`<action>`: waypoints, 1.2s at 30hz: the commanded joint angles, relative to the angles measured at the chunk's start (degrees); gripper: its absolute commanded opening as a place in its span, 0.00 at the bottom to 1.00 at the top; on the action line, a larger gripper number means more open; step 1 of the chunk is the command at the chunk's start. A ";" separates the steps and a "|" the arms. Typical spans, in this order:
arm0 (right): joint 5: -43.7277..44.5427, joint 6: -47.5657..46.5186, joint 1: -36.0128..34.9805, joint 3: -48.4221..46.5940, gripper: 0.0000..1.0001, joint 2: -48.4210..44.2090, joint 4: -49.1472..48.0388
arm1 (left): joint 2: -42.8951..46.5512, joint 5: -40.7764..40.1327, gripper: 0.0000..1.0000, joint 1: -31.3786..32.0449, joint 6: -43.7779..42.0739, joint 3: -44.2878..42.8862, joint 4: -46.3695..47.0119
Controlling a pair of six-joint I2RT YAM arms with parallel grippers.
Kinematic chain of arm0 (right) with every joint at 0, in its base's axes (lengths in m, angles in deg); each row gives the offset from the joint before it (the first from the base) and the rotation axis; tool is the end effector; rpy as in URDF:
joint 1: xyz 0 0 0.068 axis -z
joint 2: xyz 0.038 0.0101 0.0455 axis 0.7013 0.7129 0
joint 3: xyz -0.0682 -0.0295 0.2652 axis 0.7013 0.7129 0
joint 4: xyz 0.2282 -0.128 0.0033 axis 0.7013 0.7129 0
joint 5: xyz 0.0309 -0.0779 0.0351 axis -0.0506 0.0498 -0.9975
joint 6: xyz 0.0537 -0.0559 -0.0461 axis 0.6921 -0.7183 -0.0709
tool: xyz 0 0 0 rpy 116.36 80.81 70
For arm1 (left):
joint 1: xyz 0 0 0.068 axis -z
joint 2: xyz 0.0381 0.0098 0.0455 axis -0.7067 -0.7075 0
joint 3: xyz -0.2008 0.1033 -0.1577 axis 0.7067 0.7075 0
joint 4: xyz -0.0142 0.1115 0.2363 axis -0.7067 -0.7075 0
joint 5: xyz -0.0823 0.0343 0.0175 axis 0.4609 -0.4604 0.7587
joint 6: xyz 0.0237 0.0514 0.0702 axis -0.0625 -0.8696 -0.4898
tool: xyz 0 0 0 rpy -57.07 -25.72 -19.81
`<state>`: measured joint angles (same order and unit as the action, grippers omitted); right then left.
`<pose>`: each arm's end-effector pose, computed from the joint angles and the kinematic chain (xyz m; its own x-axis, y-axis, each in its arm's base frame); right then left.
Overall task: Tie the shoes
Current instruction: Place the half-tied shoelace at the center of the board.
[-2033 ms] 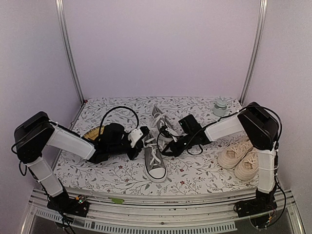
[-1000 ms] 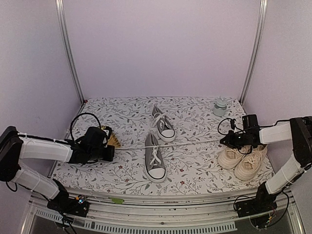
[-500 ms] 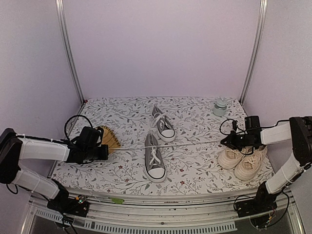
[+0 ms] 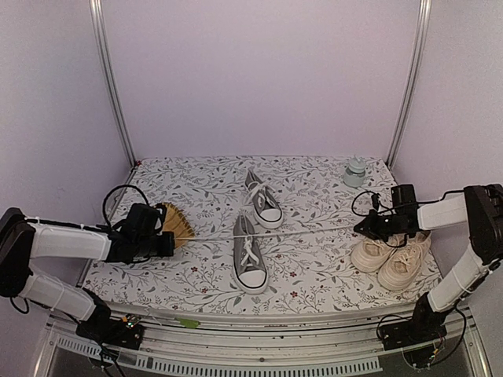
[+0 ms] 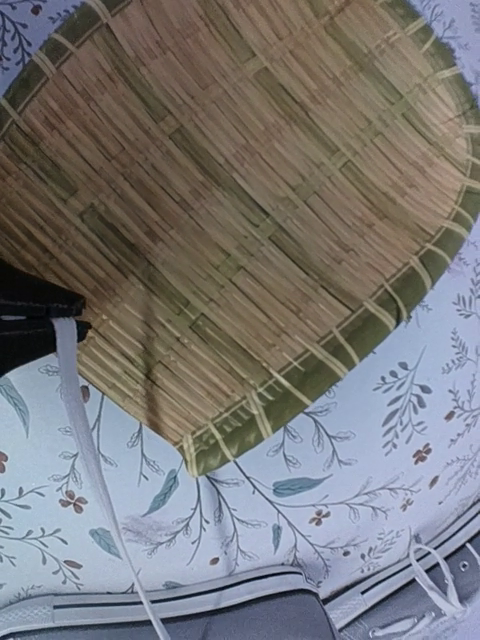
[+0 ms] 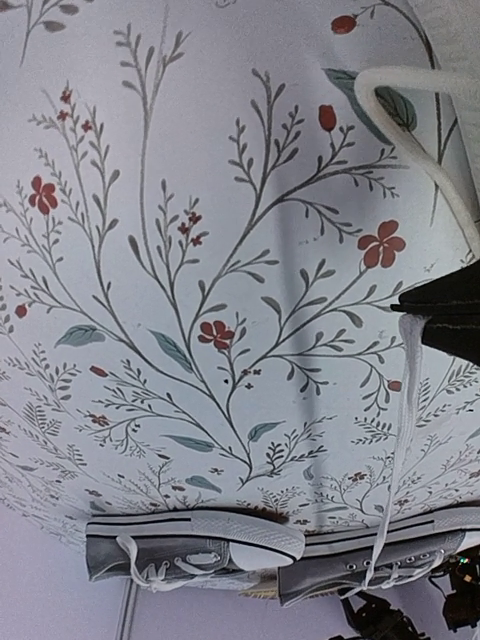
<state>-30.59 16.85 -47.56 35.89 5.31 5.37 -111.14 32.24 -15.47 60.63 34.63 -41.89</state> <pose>0.2979 0.0548 0.1047 -0.8492 0.3279 -0.4139 0.0087 0.7924 0.6099 0.2316 -0.1165 0.1109 -0.7607 -0.1371 -0.6345 0.0175 0.9728 -0.2312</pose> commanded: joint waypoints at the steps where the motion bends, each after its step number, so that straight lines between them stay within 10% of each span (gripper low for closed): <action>1: 5.25 -5.94 -10.48 -7.56 0.01 2.09 5.02 | 1.31 -2.77 0.00 5.45 -5.27 -1.25 3.23; 14: -4.96 -29.86 -38.75 -21.79 0.02 11.00 21.64 | 10.14 4.41 0.00 17.99 -25.91 -5.23 22.83; 20: 4.38 -33.93 -40.17 -26.33 0.60 9.91 27.45 | 8.20 6.45 0.00 19.18 -28.00 -6.62 25.71; 23: 5.70 -36.78 -40.14 -30.77 0.73 8.23 22.28 | 7.29 6.54 0.00 19.47 -28.66 -7.00 27.29; 36: -9.31 -42.02 -42.78 -45.81 0.64 25.39 1.82 | 6.45 5.36 0.00 19.46 -30.47 -7.58 29.79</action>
<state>-36.08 -22.60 -89.72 -8.24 25.83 10.42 -103.90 37.77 3.30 31.50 28.71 -14.40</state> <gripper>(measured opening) 0.648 0.005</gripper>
